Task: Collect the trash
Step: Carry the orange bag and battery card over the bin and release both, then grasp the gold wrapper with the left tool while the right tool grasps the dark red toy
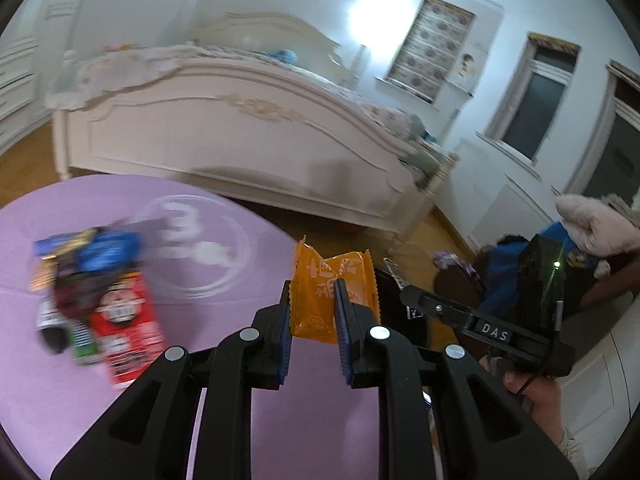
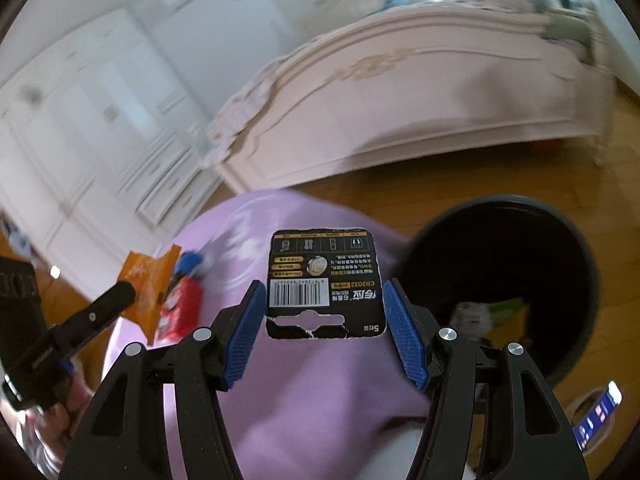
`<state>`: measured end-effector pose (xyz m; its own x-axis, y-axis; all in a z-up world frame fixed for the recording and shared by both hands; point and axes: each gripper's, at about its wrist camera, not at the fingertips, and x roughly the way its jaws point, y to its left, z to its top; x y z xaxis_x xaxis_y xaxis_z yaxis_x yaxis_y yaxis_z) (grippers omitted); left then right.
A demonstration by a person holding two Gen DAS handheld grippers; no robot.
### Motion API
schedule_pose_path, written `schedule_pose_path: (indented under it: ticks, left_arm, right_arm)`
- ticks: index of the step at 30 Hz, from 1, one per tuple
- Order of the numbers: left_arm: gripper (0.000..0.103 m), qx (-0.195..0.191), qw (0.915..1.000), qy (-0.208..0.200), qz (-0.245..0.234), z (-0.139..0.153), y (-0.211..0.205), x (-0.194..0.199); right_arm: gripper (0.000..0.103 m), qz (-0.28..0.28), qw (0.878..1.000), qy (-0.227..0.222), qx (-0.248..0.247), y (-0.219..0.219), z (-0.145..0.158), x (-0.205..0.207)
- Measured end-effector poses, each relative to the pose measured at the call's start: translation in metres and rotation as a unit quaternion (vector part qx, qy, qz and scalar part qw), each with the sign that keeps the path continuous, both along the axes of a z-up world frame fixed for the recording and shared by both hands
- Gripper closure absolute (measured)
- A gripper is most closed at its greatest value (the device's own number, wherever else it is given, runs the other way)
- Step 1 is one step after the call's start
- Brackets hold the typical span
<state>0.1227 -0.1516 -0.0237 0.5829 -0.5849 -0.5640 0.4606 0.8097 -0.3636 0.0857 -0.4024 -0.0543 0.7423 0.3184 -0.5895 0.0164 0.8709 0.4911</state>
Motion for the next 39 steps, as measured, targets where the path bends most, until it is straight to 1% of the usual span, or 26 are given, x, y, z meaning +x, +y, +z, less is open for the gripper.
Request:
schedule_pose_path:
  ticks: [5, 10, 12, 13, 14, 15, 17, 19, 23, 25, 29, 31, 33, 36, 39]
  left_arm:
    - [0.083, 0.009, 0.999, 0.01, -0.044, -0.011, -0.054, 0.01]
    - [0.083, 0.019, 0.9972, 0.024, -0.068, -0.025, -0.095, 0.024]
    - [0.08, 0.02, 0.9967, 0.029, -0.073, -0.031, -0.111, 0.031]
    - [0.077, 0.021, 0.9965, 0.029, -0.075, -0.033, -0.117, 0.034]
    - [0.071, 0.025, 0.9964, 0.029, -0.076, -0.034, -0.123, 0.036]
    - [0.066, 0.029, 0.9962, 0.03, -0.077, -0.036, -0.131, 0.039]
    - [0.038, 0.028, 0.9963, 0.029, -0.076, -0.037, -0.137, 0.041]
    - [0.032, 0.024, 0.9968, 0.02, -0.073, -0.035, -0.141, 0.039]
    - [0.032, 0.026, 0.9963, 0.02, -0.079, -0.035, -0.141, 0.033]
    - [0.032, 0.026, 0.9967, 0.019, -0.074, -0.033, -0.133, 0.03]
    - [0.032, 0.018, 0.9984, 0.018, -0.051, -0.026, -0.107, 0.027]
    - [0.032, 0.013, 0.9993, 0.016, -0.03, -0.022, -0.082, 0.024]
    - [0.032, 0.007, 0.9998, 0.017, -0.01, -0.019, -0.06, 0.022]
    - [0.032, -0.008, 0.9992, 0.016, 0.036, -0.012, -0.005, 0.016]
    - [0.032, -0.023, 0.9967, 0.007, 0.078, -0.003, 0.043, 0.012]
  right_arm:
    - [0.042, -0.042, 0.999, 0.012, 0.021, -0.037, -0.018, -0.004]
    - [0.042, -0.071, 0.996, 0.019, 0.04, -0.07, -0.035, -0.003]
    - [0.041, -0.09, 0.995, 0.023, 0.044, -0.085, -0.041, -0.003]
    - [0.036, -0.1, 0.994, 0.026, 0.046, -0.092, -0.044, -0.002]
    - [0.028, -0.108, 0.992, 0.027, 0.05, -0.099, -0.046, -0.003]
    - [0.026, -0.114, 0.992, 0.026, 0.054, -0.105, -0.048, -0.005]
    - [0.025, -0.121, 0.991, 0.025, 0.054, -0.114, -0.049, -0.009]
    - [0.025, -0.126, 0.99, 0.025, 0.05, -0.12, -0.05, -0.012]
    - [0.025, -0.126, 0.99, 0.027, 0.051, -0.123, -0.051, -0.014]
    - [0.025, -0.12, 0.991, 0.027, 0.052, -0.119, -0.05, -0.012]
    - [0.025, -0.089, 0.995, 0.023, 0.044, -0.091, -0.041, -0.004]
    - [0.025, -0.067, 0.997, 0.02, 0.038, -0.071, -0.035, 0.002]
    - [0.025, -0.034, 0.999, 0.015, 0.03, -0.043, -0.026, 0.009]
    - [0.025, 0.014, 1.0, 0.008, 0.02, 0.0, -0.013, 0.019]
    - [0.026, 0.069, 0.998, 0.001, 0.003, 0.05, -0.001, 0.032]
